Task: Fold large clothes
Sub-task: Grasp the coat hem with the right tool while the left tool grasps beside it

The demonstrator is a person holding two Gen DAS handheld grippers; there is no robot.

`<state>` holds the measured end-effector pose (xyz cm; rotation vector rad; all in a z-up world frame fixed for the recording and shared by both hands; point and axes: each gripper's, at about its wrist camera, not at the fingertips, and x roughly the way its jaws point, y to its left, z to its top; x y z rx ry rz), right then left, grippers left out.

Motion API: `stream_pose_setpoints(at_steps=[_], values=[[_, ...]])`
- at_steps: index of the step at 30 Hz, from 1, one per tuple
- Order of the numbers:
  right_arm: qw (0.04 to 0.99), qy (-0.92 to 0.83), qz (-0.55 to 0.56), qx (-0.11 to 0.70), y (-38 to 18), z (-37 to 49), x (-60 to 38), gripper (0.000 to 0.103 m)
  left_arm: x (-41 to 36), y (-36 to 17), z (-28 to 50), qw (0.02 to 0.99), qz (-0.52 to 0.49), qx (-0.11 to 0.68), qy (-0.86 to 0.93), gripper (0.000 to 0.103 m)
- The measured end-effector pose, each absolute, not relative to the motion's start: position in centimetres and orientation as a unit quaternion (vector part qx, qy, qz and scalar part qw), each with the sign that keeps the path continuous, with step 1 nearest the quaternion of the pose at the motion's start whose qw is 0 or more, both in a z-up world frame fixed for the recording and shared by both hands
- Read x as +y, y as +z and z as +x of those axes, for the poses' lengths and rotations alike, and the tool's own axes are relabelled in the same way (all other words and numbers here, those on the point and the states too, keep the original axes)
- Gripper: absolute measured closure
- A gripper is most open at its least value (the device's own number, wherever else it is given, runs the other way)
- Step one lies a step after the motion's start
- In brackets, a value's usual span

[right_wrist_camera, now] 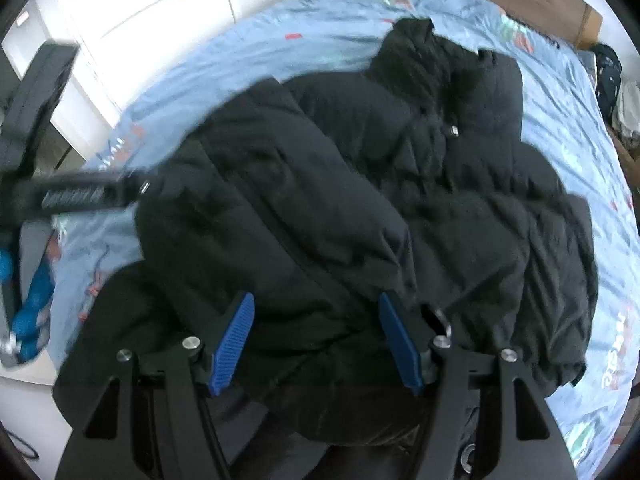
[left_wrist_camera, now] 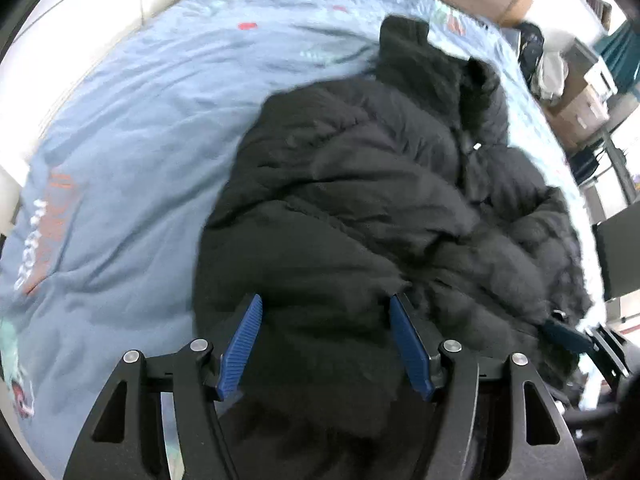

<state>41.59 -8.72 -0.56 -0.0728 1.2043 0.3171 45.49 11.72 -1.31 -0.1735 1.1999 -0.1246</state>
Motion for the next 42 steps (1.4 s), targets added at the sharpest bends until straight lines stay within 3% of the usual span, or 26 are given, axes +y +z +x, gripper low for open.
stream_pose_setpoints(at_steps=[3,4,9,15,20,28,36,42], values=[[0.800,0.142,-0.040,0.582,-2.9,41.0,-9.9,0.039,11.3,-5.2,46.3,0.808,-0.066,0.584,-0.050,0.020],[0.796,0.142,-0.039,0.587,-3.8,40.6,-10.5,0.039,11.2,-6.0,46.2,0.805,-0.068,0.587,-0.050,0.020],[0.785,0.155,-0.039,0.598,-4.5,39.7,-11.6,0.039,11.1,-4.2,45.8,0.808,-0.059,0.583,-0.056,0.020],[0.805,0.180,-0.041,0.565,0.0,40.0,-12.2,0.039,10.6,0.7,47.1,0.838,-0.032,0.539,-0.081,0.020],[0.824,0.182,-0.051,0.534,1.1,42.0,-11.2,0.039,8.9,-1.3,50.7,0.843,-0.017,0.532,-0.076,0.020],[0.806,0.163,-0.052,0.567,-4.9,41.9,-12.1,0.037,7.1,-5.6,51.4,0.841,-0.002,0.535,-0.078,0.020],[0.801,0.145,-0.011,0.581,-5.6,41.4,-13.5,0.035,8.6,-3.3,48.9,0.846,-0.021,0.526,-0.083,0.020],[0.825,0.132,-0.013,0.550,-1.8,39.3,-13.5,0.035,9.1,-1.6,44.9,0.858,-0.021,0.507,-0.082,0.020]])
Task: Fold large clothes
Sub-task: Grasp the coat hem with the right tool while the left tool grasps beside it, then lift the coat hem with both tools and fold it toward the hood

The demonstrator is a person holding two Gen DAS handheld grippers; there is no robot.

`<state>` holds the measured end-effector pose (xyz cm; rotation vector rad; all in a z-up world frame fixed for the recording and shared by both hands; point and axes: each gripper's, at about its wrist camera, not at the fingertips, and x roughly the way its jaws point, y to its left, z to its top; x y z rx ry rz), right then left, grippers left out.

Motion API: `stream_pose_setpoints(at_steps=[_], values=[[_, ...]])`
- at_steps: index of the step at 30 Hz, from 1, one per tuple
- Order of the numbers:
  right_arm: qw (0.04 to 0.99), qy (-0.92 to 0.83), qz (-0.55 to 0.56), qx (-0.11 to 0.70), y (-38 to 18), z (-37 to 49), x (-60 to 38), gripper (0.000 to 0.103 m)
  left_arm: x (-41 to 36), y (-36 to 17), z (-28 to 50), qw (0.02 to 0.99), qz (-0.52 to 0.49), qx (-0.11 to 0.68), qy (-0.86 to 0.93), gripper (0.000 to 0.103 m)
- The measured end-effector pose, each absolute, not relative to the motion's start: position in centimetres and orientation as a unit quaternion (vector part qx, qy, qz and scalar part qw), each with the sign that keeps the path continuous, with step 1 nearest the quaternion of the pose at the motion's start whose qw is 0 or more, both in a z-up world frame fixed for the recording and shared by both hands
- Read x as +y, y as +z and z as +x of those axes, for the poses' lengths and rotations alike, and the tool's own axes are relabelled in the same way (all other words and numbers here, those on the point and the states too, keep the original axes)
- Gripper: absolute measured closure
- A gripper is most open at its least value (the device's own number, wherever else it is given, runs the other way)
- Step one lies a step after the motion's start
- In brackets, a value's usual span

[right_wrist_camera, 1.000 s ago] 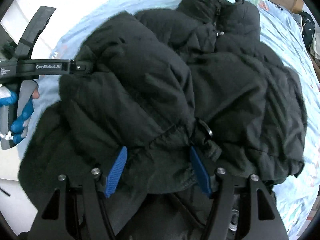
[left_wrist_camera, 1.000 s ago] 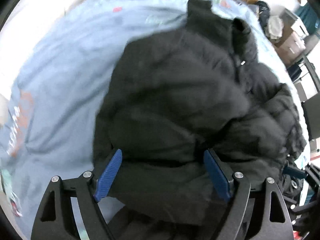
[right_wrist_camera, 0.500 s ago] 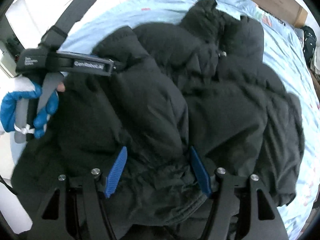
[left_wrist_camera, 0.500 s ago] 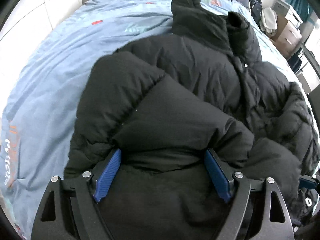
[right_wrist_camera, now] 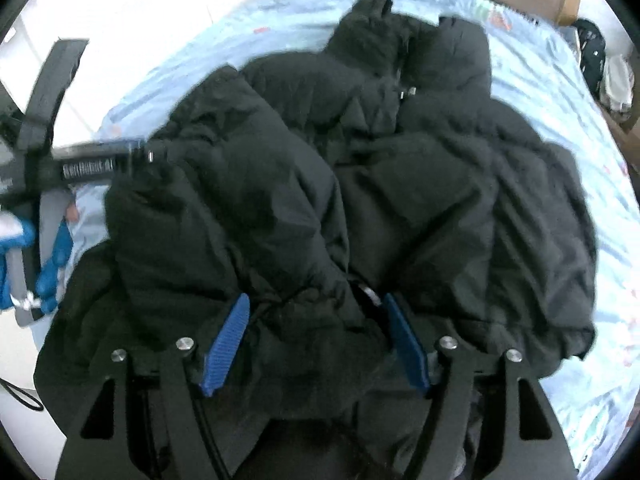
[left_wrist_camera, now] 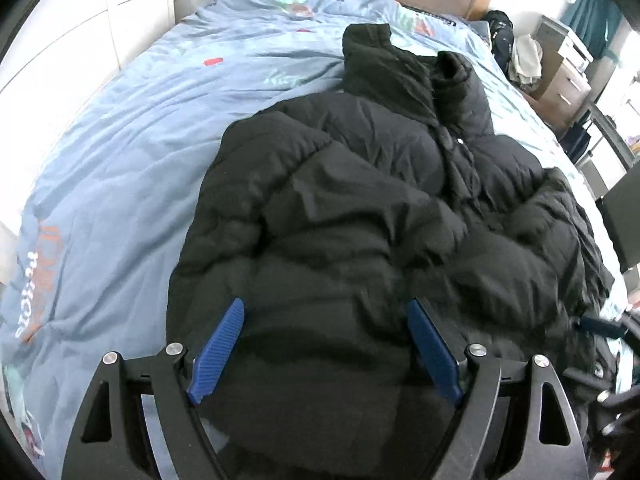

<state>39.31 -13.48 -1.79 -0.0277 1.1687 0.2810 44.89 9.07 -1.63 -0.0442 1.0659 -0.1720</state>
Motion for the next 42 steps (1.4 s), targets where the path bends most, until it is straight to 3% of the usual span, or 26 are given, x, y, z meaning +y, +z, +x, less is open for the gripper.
stream_pose_setpoints(at_steps=[6,14,42], values=[[0.840,0.136,-0.004,0.525,0.3,38.2,-12.5,0.035,8.6,-3.2,42.7,0.854,-0.011,0.514,-0.078,0.020],[0.814,0.124,-0.010,0.567,-4.4,38.0,-11.1,0.035,8.4,-3.9,42.1,0.853,-0.009,0.515,-0.084,0.020],[0.827,0.083,-0.001,0.556,-0.5,36.8,-18.0,0.035,6.7,1.8,41.5,0.874,0.005,0.485,-0.012,0.020]])
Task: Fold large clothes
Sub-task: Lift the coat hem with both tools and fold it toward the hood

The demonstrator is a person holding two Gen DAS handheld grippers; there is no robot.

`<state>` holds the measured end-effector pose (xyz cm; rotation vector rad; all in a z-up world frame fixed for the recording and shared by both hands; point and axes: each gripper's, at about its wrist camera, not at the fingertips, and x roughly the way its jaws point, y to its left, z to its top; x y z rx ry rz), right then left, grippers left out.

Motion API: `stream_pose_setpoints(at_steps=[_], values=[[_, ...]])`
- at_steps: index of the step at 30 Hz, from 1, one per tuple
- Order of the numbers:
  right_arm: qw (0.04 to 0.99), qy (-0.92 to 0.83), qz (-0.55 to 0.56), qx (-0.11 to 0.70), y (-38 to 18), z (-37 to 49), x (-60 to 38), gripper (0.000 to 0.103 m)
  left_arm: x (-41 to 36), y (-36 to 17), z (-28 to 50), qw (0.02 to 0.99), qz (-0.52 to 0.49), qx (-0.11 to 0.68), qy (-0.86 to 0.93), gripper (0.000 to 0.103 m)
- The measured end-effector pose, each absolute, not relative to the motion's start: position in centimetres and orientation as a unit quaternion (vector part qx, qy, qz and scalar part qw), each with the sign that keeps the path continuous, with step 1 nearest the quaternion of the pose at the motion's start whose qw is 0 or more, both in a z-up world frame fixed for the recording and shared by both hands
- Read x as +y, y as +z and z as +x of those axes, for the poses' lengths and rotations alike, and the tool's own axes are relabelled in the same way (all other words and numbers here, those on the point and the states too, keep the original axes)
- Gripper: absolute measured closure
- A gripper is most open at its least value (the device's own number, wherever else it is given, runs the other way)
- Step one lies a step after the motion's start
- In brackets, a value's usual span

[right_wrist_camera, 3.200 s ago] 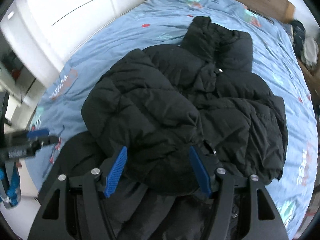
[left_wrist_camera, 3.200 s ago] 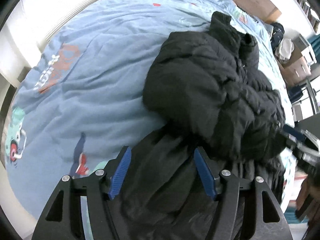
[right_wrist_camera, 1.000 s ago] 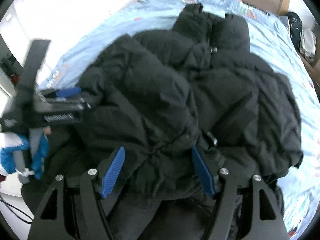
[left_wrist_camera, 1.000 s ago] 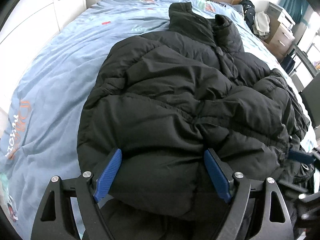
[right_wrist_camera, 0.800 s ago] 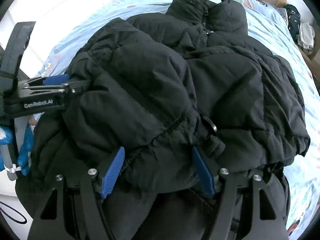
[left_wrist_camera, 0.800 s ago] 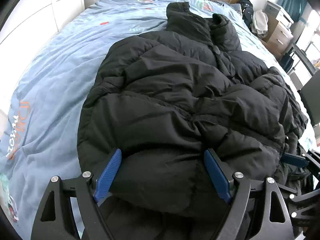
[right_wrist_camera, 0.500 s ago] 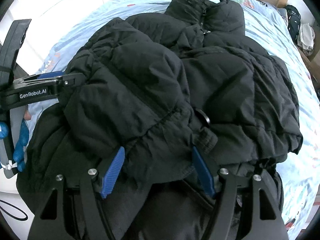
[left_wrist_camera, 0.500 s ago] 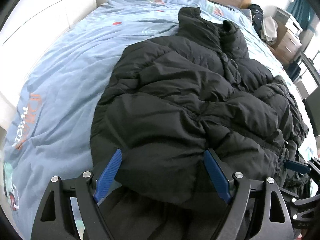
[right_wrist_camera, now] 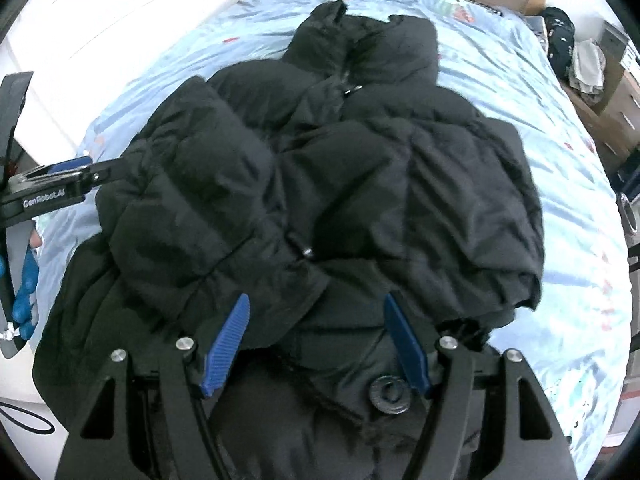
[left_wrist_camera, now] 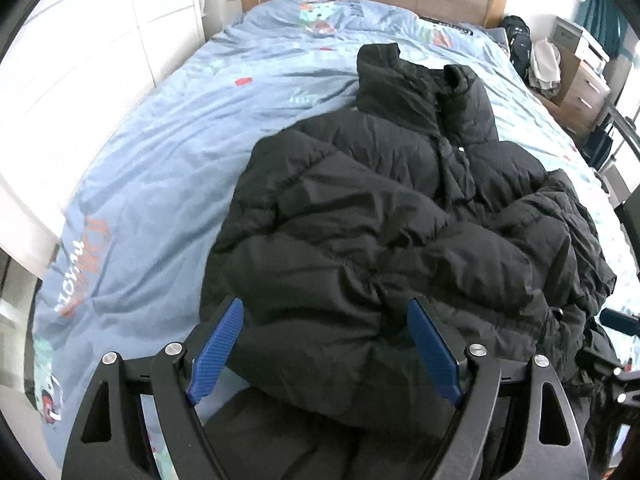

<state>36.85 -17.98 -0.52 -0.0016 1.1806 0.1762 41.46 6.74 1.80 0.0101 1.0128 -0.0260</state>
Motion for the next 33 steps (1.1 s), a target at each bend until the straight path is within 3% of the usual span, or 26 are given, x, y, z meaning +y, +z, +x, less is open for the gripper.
stream_pose_setpoints(at_steps=[14,33], values=[[0.852,0.057,0.026,0.520,1.9,41.7,-22.4,0.035,6.9,2.2,46.9,0.871,-0.017,0.490,-0.042,0.017],[0.881,0.037,0.124,0.455,2.6,61.8,-33.1,0.034,6.4,2.6,66.3,0.857,-0.135,0.480,-0.125,0.017]])
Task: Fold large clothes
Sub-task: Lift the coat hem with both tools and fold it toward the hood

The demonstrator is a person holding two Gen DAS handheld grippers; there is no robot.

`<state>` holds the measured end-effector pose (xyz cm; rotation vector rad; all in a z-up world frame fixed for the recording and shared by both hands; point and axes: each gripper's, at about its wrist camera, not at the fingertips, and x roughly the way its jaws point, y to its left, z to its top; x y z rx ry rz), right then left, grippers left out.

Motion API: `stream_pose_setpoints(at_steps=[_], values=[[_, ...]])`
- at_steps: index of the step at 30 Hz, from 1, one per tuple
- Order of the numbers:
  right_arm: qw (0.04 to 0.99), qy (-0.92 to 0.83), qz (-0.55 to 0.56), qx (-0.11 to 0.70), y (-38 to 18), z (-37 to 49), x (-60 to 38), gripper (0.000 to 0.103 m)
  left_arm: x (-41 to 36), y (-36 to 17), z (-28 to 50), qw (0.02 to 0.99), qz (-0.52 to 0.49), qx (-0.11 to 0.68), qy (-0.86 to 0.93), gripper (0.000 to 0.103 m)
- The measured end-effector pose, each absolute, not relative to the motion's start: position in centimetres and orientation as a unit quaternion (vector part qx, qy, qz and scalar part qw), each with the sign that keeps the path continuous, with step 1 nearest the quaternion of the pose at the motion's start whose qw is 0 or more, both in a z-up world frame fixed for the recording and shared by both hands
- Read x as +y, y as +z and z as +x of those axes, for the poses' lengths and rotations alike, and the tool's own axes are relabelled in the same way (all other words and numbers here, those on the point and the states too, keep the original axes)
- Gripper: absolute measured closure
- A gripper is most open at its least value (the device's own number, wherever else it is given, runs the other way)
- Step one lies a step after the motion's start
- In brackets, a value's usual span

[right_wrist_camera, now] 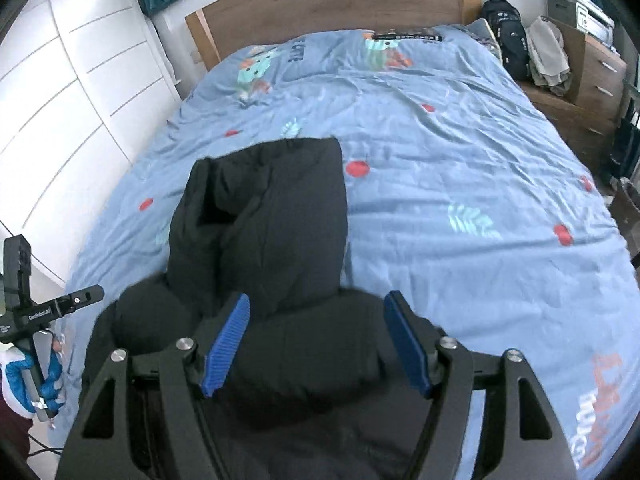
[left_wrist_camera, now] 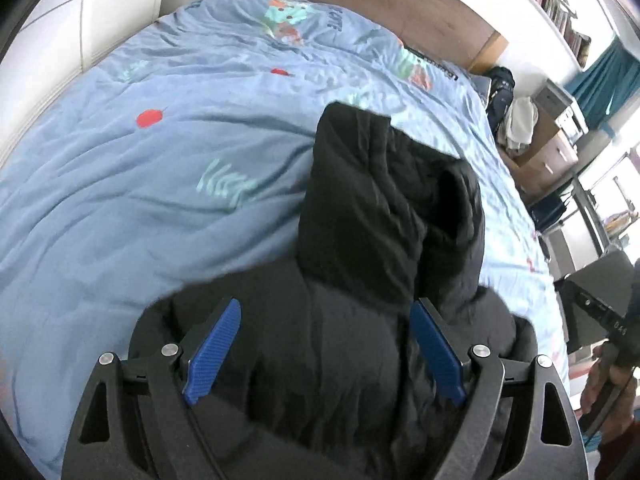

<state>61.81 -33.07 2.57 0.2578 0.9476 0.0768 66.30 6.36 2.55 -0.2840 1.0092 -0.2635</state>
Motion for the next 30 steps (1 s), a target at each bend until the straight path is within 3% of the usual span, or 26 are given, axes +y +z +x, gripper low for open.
stream_pose_setpoints(at_steps=[20,30], values=[[0.860,0.054,0.280,0.424,-6.6,75.7,-36.0,0.025,5.7,-3.4,79.4,0.839,-0.249,0.468,-0.124,0.016],[0.856,0.054,0.268,0.439,-9.2,78.8,-34.6,0.023,4.7,-6.4,81.1,0.827,-0.265,0.486,-0.100,0.016]])
